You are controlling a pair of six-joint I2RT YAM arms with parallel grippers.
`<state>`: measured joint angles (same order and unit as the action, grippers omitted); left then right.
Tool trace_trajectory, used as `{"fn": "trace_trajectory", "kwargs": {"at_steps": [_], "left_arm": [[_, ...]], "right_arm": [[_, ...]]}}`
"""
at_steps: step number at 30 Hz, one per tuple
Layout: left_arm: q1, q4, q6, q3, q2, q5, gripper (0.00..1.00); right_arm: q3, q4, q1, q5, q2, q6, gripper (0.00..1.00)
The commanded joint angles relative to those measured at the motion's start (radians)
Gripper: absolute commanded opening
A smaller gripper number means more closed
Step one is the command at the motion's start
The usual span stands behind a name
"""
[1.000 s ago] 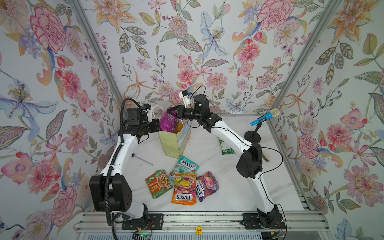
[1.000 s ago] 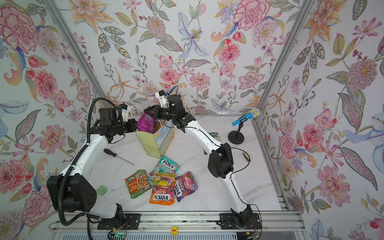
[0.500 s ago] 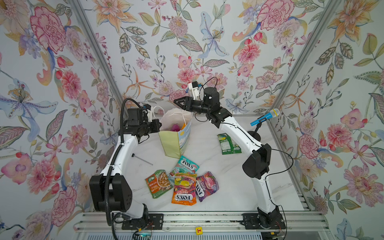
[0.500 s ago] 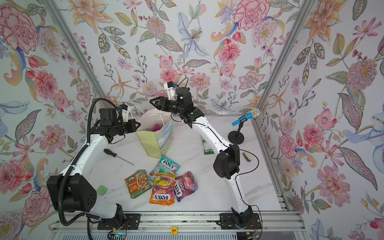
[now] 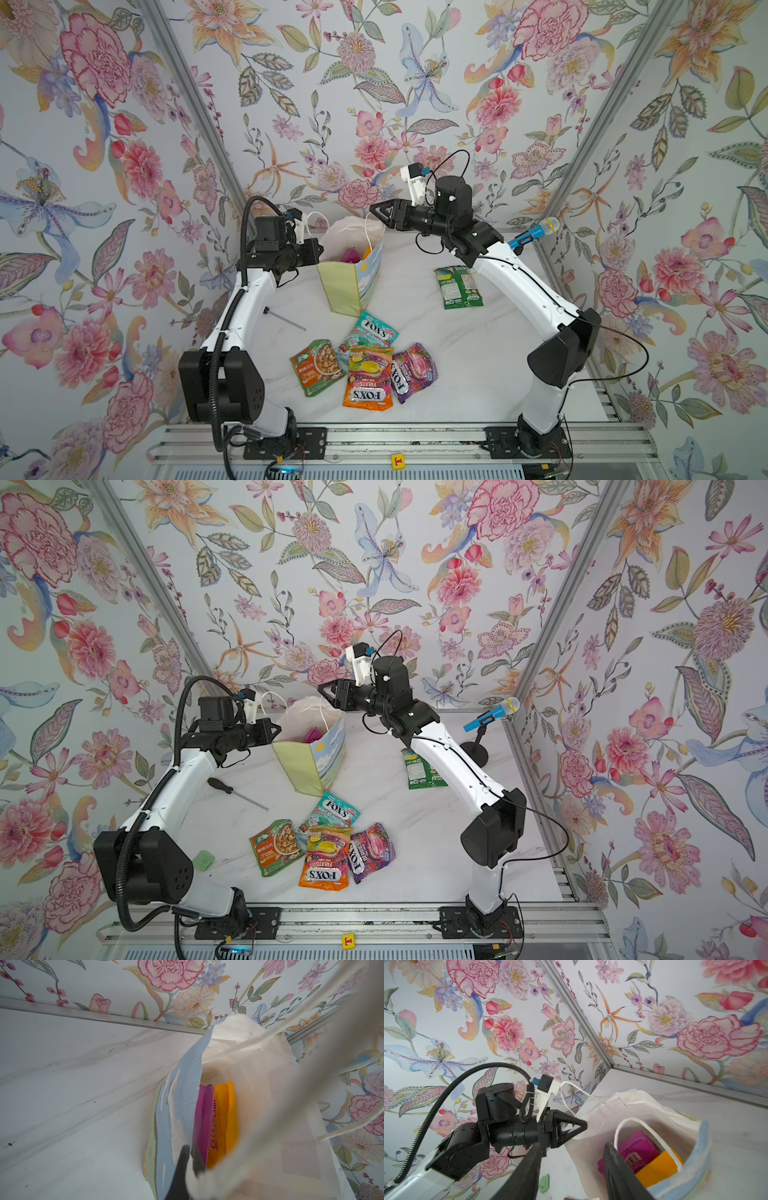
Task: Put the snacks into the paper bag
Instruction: 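Open the right gripper and lift it out of the bag, then move the right gripper over to the green FOX'S Spring Tea pack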
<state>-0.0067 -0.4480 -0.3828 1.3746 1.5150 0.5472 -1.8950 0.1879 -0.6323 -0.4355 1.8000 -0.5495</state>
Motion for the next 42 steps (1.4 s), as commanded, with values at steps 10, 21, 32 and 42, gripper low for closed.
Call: {"fn": "trace_trajectory", "kwargs": {"at_steps": [10,21,32,42], "left_arm": [[0.003,0.011,0.002,-0.018,-0.006,0.034,0.0],[0.004,0.014,0.001,-0.019,-0.009,0.031,0.0],[0.003,0.016,0.0,-0.025,-0.006,0.032,0.0],[0.004,0.017,-0.004,-0.018,0.002,0.034,0.0]], "right_arm": [[0.78,0.027,0.018,0.211,-0.46,-0.06,0.5],[1.228,-0.002,0.278,0.241,-0.702,-0.247,0.49],[1.293,-0.087,0.553,0.15,-0.613,-0.203,0.49],[1.256,-0.282,0.689,0.082,-0.394,-0.177,0.49]]}}
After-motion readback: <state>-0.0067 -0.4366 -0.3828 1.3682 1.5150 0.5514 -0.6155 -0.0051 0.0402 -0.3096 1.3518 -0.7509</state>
